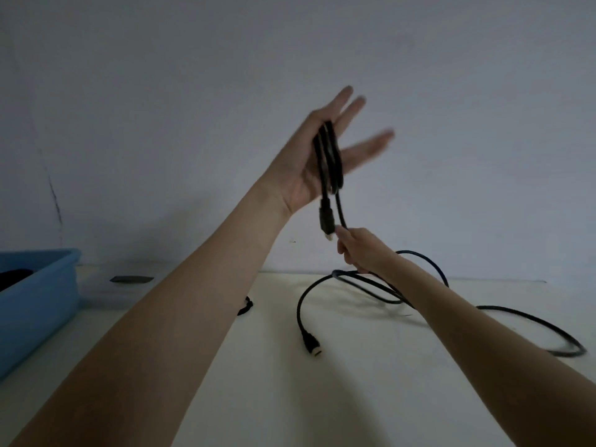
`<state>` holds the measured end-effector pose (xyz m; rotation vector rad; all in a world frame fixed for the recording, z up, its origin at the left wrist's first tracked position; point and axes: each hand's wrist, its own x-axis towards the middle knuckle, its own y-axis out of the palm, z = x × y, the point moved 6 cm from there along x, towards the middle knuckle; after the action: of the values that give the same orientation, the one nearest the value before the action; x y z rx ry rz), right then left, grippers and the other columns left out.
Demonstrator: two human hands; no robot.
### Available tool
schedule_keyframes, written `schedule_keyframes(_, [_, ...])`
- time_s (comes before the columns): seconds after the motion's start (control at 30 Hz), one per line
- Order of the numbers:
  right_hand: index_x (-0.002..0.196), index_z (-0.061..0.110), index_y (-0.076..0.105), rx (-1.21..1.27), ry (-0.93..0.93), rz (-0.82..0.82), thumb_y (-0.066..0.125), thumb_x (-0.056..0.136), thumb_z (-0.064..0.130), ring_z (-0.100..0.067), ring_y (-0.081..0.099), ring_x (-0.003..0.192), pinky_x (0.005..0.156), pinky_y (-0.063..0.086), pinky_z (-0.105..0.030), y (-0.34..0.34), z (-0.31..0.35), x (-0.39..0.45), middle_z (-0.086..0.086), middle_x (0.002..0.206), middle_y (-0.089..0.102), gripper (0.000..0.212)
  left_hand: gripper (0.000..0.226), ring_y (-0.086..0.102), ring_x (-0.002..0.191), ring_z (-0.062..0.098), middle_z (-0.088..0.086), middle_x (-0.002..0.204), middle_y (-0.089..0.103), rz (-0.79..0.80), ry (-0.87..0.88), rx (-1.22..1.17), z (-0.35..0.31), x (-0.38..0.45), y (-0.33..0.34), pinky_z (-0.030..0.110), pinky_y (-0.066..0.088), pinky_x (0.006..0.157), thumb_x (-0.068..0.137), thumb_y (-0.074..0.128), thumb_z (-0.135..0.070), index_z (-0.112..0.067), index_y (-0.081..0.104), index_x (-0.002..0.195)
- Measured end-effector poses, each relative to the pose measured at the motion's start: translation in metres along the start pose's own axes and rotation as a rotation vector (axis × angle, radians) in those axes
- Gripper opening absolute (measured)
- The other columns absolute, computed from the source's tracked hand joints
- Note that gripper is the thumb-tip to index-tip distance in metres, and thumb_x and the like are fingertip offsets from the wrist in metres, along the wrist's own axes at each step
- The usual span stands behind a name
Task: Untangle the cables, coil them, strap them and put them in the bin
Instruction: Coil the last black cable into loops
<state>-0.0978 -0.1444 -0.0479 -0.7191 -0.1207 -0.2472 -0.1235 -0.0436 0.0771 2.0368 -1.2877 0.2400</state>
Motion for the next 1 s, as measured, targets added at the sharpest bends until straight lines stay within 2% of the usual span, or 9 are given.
schedule_keyframes(0.13, [0.094, 0.007, 0.058, -0.602, -0.222, -0.322, 0.040, 0.097, 0.040, -0.030, 0.058, 0.086, 0.071, 0.042, -0.031, -0.006, 0.036, -0.005, -0.005, 0.082, 0.053, 0.037, 0.058, 0.032, 0.133, 0.046, -0.008, 0.156, 0.019, -0.205, -0.040, 0.290, 0.013, 0.003, -0.026, 0.061, 0.042, 0.094, 0.097, 0.039, -0.012, -0.046, 0.027, 0.143])
schedule_keyframes(0.23, [0.098, 0.013, 0.060, -0.719, -0.282, -0.275, 0.047, 0.094, 0.035, -0.030, 0.058, 0.088, 0.065, 0.035, -0.028, -0.011, 0.045, -0.011, -0.006, 0.086, 0.057, 0.026, 0.057, 0.033, 0.133, 0.046, -0.007, 0.155, 0.022, -0.319, -0.101, 0.391, 0.012, 0.000, -0.051, 0.063, 0.037, 0.097, 0.096, 0.036, -0.011, -0.046, 0.031, 0.141])
schedule_keyframes(0.3, [0.076, 0.019, 0.057, -0.754, -0.325, -0.219, 0.049, 0.093, 0.034, -0.029, 0.054, 0.079, 0.060, 0.031, -0.027, -0.020, 0.044, -0.016, -0.001, 0.072, 0.054, 0.024, 0.055, 0.035, 0.131, 0.046, -0.008, 0.154, 0.023, -0.340, -0.179, 0.485, 0.016, -0.004, -0.060, 0.058, 0.042, 0.087, 0.096, 0.038, -0.013, -0.047, 0.033, 0.140])
schedule_keyframes(0.47, [0.066, 0.014, 0.049, -0.657, -0.367, 0.025, 0.060, 0.088, 0.032, -0.025, 0.052, 0.070, 0.060, 0.042, -0.030, -0.009, 0.049, -0.022, 0.001, 0.059, 0.049, 0.031, 0.055, 0.047, 0.124, 0.038, -0.009, 0.138, 0.034, -0.418, -0.196, 0.666, 0.024, -0.008, -0.077, 0.052, 0.028, 0.107, 0.094, 0.043, -0.015, -0.050, 0.037, 0.136])
schedule_keyframes(0.57, [0.078, 0.003, 0.062, -0.577, -0.367, 0.121, 0.061, 0.087, 0.023, -0.027, 0.061, 0.084, 0.076, 0.050, -0.037, 0.003, 0.049, -0.021, -0.009, 0.081, 0.065, 0.022, 0.057, 0.066, 0.102, 0.031, -0.005, 0.135, 0.046, -0.377, -0.196, 0.709, 0.036, -0.005, -0.070, 0.040, 0.044, 0.093, 0.093, 0.040, -0.011, -0.048, 0.036, 0.136])
schedule_keyframes(0.63, [0.091, 0.004, 0.069, -0.343, -0.330, 0.186, 0.058, 0.088, 0.008, -0.020, 0.059, 0.073, 0.065, 0.051, -0.026, -0.002, 0.047, -0.025, -0.006, 0.086, 0.066, 0.013, 0.055, 0.069, 0.091, 0.027, 0.000, 0.131, 0.054, -0.309, -0.245, 0.768, 0.040, -0.007, -0.066, 0.037, 0.051, 0.086, 0.091, 0.040, -0.012, -0.045, 0.039, 0.136])
schedule_keyframes(0.73, [0.096, -0.002, 0.066, 0.035, -0.259, 0.244, 0.051, 0.089, -0.005, -0.010, 0.038, 0.048, 0.043, 0.030, -0.016, -0.021, 0.046, -0.037, 0.004, 0.057, 0.055, 0.017, 0.050, 0.062, 0.075, 0.022, 0.005, 0.113, 0.063, -0.252, -0.315, 0.857, 0.041, -0.014, -0.068, 0.033, 0.051, 0.073, 0.092, 0.038, -0.013, -0.039, 0.043, 0.135])
schedule_keyframes(0.9, [0.102, 0.006, 0.062, 0.186, -0.179, 0.184, 0.050, 0.092, 0.016, -0.009, 0.040, 0.047, 0.047, 0.026, -0.022, -0.033, 0.044, -0.038, -0.005, 0.067, 0.061, 0.019, 0.041, 0.067, 0.078, 0.028, 0.008, 0.106, 0.058, -0.290, -0.401, 0.791, 0.055, -0.025, -0.085, 0.033, 0.056, 0.072, 0.098, 0.042, -0.029, -0.034, 0.041, 0.138])
schedule_keyframes(1.0, [0.092, 0.011, 0.062, 0.043, -0.117, 0.222, 0.060, 0.089, 0.029, -0.011, 0.033, 0.048, 0.046, 0.024, -0.022, -0.019, 0.041, -0.033, 0.000, 0.064, 0.044, 0.018, 0.042, 0.058, 0.094, 0.010, -0.008, 0.115, 0.053, -0.237, -0.422, 0.833, 0.065, -0.023, -0.086, 0.027, 0.047, 0.076, 0.098, 0.041, -0.043, -0.048, 0.033, 0.139])
